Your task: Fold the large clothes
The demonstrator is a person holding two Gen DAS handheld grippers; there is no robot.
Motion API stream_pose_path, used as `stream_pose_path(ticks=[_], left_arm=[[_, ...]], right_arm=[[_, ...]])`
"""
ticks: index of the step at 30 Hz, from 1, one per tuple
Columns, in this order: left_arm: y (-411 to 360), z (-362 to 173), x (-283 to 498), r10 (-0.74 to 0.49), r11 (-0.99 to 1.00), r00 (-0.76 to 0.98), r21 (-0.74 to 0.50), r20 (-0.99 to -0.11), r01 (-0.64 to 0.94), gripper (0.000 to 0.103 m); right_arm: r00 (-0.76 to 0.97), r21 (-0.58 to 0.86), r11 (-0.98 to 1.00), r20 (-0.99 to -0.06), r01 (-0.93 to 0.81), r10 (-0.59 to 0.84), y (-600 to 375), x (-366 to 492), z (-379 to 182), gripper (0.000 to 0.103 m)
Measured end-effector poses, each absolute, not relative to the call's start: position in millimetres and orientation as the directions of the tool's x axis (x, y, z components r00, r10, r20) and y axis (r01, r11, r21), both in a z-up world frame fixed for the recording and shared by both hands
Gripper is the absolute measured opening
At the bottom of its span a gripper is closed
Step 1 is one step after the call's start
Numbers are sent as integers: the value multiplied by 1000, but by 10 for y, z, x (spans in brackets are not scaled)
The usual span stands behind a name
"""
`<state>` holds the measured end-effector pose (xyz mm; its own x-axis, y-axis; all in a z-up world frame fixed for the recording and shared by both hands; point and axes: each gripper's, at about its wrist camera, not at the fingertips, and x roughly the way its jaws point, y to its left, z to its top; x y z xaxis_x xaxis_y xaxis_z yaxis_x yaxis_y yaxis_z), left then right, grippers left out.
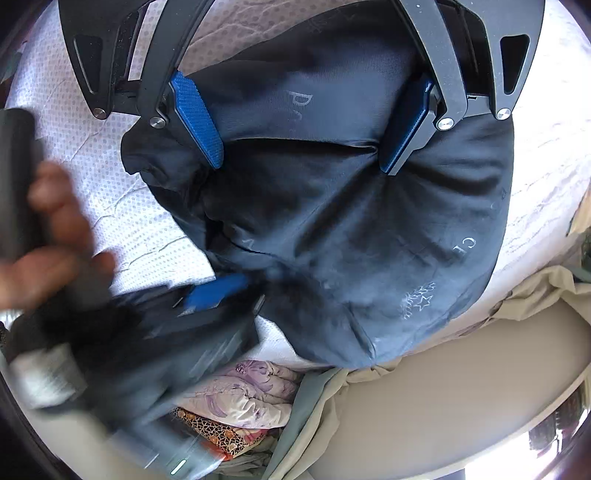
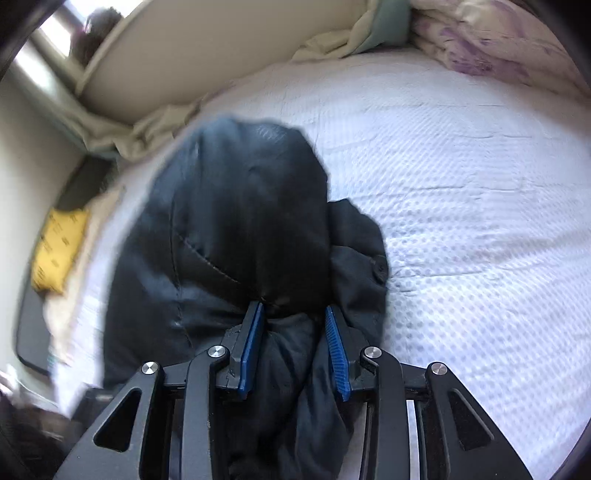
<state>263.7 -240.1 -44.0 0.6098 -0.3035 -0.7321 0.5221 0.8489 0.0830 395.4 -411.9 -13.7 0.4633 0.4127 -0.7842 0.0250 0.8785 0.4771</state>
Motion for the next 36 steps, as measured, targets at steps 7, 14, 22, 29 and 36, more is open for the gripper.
stream_pose_path(ticks=[7, 14, 22, 29, 36], left_arm=[[-2475, -429, 2661, -282, 856, 616, 96, -735, 507, 88], [-2520, -448, 2678, -268, 853, 609, 110, -747, 510, 88], [-2520, -475, 2724, -276, 854, 605, 98, -747, 511, 88], [-2442, -423, 2747, -307, 855, 586, 54, -750, 516, 88], [-1852, 58, 2687, -469, 832, 498, -175, -730, 526, 90]], right_arm=[[449, 477, 878, -780, -25, 437, -4215, 3537, 229, 40], [404, 462, 887, -809, -10, 426, -4072, 3503, 37, 46], [372, 399, 917, -852, 5, 369, -3848, 3649, -185, 60], [327, 424, 905, -861, 37, 390, -3848, 3803, -529, 74], [328, 565, 821, -794, 83, 512, -4039, 3833, -657, 81]])
